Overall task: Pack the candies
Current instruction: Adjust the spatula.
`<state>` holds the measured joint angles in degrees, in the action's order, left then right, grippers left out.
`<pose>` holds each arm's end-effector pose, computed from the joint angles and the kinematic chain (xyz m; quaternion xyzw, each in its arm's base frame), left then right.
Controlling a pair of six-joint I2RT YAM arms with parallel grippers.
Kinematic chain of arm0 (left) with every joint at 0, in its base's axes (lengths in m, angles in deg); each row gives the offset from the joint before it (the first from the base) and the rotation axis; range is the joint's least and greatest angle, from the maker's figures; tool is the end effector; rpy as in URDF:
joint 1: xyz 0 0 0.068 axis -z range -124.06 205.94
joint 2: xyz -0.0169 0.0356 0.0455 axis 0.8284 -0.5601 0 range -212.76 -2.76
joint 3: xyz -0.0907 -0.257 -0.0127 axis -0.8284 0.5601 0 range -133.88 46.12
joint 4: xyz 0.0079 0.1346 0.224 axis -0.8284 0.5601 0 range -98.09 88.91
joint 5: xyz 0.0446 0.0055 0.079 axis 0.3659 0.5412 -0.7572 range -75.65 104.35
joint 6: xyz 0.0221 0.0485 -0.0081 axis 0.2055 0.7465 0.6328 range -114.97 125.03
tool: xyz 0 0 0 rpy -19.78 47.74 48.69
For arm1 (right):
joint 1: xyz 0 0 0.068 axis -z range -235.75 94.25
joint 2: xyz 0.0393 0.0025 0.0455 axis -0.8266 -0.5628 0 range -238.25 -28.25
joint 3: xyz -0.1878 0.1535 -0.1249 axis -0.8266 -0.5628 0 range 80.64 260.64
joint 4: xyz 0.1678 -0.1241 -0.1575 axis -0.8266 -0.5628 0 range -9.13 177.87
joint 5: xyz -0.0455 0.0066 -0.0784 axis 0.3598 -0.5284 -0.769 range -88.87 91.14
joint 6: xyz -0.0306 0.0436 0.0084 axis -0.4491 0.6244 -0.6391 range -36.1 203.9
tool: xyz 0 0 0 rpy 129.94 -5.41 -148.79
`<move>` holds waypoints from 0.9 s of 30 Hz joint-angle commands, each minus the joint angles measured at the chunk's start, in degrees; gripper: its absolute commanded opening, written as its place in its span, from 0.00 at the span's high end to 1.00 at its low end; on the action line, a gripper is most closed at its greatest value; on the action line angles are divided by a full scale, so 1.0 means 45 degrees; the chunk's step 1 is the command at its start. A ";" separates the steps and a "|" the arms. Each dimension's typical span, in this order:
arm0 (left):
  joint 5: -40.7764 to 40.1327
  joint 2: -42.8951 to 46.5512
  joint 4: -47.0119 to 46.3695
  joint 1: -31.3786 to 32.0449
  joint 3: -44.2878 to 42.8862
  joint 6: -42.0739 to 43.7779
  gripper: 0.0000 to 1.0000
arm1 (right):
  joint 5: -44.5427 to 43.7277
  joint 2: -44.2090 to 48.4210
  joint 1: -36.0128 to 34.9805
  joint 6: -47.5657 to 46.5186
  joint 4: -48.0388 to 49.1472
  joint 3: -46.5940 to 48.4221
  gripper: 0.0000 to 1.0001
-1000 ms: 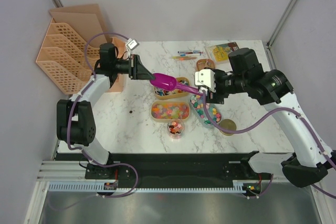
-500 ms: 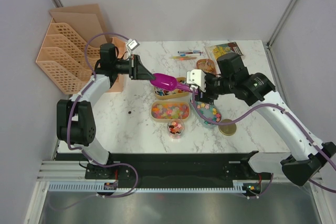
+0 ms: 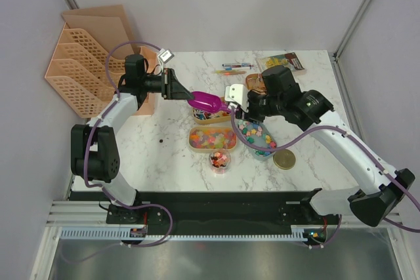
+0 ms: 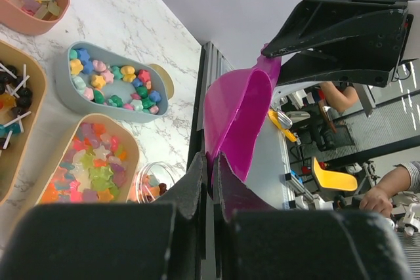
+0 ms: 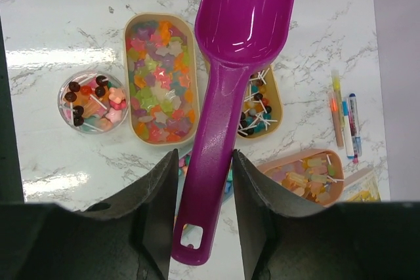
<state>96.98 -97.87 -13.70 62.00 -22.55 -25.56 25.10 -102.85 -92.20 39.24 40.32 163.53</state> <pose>0.3573 -0.0734 0.2932 0.2349 0.6839 -0.6500 0.2338 0.2056 0.1698 0.3952 -0.6423 0.6137 0.1571 0.4314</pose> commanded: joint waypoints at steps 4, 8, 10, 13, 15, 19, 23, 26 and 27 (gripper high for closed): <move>0.0153 0.0237 0.0211 -0.0098 -0.0464 0.0372 0.98 | -0.0715 -0.0158 -0.0357 0.0316 0.0196 -0.0159 0.52; 0.0134 0.0237 0.0211 -0.0117 -0.0464 0.0411 0.98 | -0.1047 -0.0178 -0.0416 0.0355 0.0176 -0.0256 0.53; 0.0134 0.0218 0.0211 -0.0137 -0.0425 0.0430 0.98 | -0.1262 -0.0236 -0.0514 0.0414 0.0215 -0.0237 0.57; 0.0134 0.0159 0.0230 -0.0156 -0.0445 0.0450 0.98 | -0.1302 -0.0256 -0.0553 0.0453 0.0313 -0.0198 0.63; 0.0115 0.0140 0.0230 -0.0156 -0.0464 0.0469 0.98 | -0.1458 -0.0256 -0.0534 0.0531 0.0390 -0.0198 0.72; -0.0255 0.0178 0.0695 -0.0156 -0.0483 0.0741 0.94 | -0.2140 -0.0218 -0.0553 0.0881 0.0508 -0.0159 1.00; -0.3100 0.0491 0.3714 -0.0137 -0.1165 0.3759 0.36 | -0.3370 0.0192 -0.0476 0.1272 0.0373 -0.0101 1.00; -0.6110 0.0569 0.5303 -0.0137 -0.1928 0.5830 0.27 | -0.3919 -0.0079 -0.0086 0.2204 -0.1401 0.0581 1.00; -0.7721 0.0608 0.5502 -0.0118 -0.2084 0.6208 0.27 | -0.3900 -0.0158 0.0206 0.2578 -0.2411 0.0873 1.00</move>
<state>79.87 -97.85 2.43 61.63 -27.82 -10.92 10.83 -103.86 -93.38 45.14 38.18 163.29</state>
